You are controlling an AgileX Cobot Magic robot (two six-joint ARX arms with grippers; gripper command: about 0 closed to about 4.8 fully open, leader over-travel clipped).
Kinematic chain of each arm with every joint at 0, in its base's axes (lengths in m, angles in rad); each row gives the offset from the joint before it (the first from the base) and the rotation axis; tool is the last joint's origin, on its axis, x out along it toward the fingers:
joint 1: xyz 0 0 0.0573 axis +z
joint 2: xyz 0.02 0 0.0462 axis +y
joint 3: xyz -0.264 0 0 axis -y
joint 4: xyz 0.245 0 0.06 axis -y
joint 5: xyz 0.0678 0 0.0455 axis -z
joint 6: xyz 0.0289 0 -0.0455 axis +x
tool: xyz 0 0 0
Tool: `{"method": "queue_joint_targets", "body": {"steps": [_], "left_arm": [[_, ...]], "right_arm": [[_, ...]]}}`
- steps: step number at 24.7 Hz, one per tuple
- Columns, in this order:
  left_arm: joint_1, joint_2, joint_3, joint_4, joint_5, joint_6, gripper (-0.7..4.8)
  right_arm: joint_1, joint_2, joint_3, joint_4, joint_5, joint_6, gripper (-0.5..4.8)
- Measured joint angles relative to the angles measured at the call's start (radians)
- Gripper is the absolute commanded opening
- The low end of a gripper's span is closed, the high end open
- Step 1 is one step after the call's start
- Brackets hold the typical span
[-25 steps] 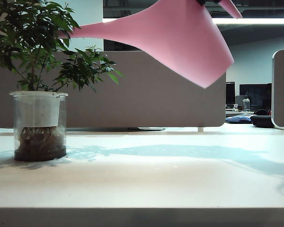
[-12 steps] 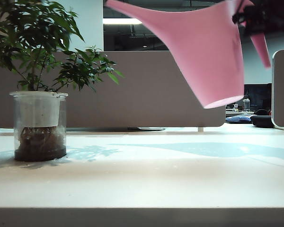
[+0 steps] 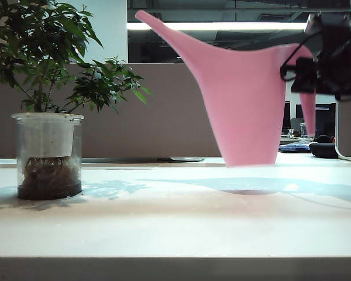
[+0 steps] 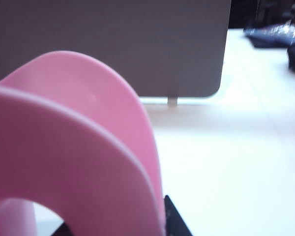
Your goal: Pick up the watering can from the table, water the potted plant, and put the can back.
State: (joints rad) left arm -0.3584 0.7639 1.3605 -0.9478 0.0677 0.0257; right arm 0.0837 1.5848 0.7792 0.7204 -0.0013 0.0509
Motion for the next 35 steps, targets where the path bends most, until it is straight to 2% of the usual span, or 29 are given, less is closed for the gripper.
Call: {"method": "queue_joint_targets", "body": {"steps": [7, 18, 29, 35], "left_arm": [[0.000, 0.000, 0.000, 0.000, 0.000, 0.000, -0.05], [0.000, 0.000, 0.000, 0.000, -0.001, 0.000, -0.05], [0.000, 0.000, 0.000, 0.000, -0.001, 0.000, -0.05], [0.000, 0.000, 0.000, 0.000, 0.000, 0.000, -0.05]], "right_arm": [[0.000, 0.127, 0.002, 0.052, 0.001, 0.045, 1.69], [0.000, 0.148, 0.003, 0.057, -0.002, 0.050, 3.38], [0.000, 0.084, 0.003, -0.151, -0.001, 0.051, 3.38], [0.000, -0.021, 0.003, -0.353, 0.000, 0.050, 3.38]]}}
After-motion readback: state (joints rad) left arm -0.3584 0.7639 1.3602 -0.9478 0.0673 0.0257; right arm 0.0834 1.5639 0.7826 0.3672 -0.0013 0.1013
